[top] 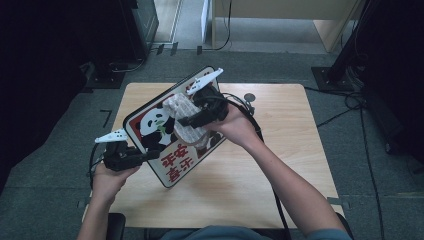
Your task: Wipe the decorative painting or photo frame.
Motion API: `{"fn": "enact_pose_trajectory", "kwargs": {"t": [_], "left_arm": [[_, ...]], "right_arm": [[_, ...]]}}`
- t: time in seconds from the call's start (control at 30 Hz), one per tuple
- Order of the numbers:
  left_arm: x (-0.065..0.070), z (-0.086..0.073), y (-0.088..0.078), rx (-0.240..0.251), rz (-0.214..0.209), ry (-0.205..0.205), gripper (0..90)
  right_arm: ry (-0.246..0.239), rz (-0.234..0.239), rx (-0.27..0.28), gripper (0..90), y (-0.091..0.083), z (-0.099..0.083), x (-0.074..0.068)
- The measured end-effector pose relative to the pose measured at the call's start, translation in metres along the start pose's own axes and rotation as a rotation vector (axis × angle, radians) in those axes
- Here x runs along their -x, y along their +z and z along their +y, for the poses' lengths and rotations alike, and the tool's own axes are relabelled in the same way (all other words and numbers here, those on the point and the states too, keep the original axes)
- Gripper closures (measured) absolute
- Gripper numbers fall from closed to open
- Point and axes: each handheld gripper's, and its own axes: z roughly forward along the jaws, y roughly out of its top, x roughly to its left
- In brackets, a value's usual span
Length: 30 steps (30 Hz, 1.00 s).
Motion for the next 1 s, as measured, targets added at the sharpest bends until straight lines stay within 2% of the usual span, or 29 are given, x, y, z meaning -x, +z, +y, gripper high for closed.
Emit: {"fn": "enact_pose_trajectory", "kwargs": {"t": [0.1,0.27,1.0], "left_arm": [[0.0,0.0,0.0,0.0,-0.001,0.0,76.9],[0.0,0.0,0.0,0.0,-0.001,0.0,76.9],[-0.001,0.0,0.0,-0.002,-0.003,-0.001,76.8]], "right_arm": [[-0.018,-0.007,0.009,43.8,-0.001,0.011,-0.002],[-0.013,-0.019,-0.012,43.8,0.004,0.016,0.0],[0.013,0.002,-0.019,43.8,0.019,-0.008,0.003]]}}
